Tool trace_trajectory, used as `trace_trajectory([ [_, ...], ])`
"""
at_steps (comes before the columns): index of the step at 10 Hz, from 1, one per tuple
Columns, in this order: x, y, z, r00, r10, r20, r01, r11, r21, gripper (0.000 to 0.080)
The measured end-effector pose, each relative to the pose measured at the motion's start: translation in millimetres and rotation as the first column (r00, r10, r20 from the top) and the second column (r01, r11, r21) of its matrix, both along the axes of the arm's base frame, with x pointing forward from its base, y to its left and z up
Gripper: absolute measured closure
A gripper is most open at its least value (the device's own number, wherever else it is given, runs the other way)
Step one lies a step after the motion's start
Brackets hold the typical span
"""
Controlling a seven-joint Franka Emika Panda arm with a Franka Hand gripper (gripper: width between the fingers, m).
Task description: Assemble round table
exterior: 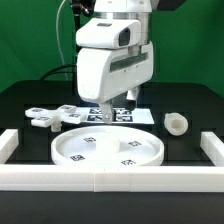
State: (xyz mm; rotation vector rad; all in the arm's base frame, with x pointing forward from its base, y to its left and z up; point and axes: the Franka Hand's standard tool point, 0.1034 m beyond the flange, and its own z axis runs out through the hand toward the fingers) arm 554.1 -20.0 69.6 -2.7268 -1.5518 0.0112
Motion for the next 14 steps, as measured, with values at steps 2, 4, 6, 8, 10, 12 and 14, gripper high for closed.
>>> trace_trajectory([
  [2,-4.9,-9.8,-23.3,1.0,0.003,-0.021,-0.003,1.0,0.003,0.015],
  [4,-7.6,-15.0,-37.0,1.0,-0.01,-0.027,0.01,1.0,0.007,0.015],
  [6,-9.6,-16.7,-45.0,0.999,-0.014,-0.03,0.014,1.0,0.009,0.015],
  [8,-12.3,-18.0,-53.6,0.999,-0.017,-0.039,0.018,1.0,0.011,0.015],
  [10,-12.4,-18.5,-54.8,0.999,-0.019,-0.04,0.019,1.0,0.011,0.0244],
  [12,-12.5,-18.5,-54.8,0.999,-0.018,-0.04,0.019,1.0,0.011,0.0396],
  [14,-12.5,-18.5,-54.8,0.999,-0.019,-0.04,0.019,1.0,0.011,0.0396],
])
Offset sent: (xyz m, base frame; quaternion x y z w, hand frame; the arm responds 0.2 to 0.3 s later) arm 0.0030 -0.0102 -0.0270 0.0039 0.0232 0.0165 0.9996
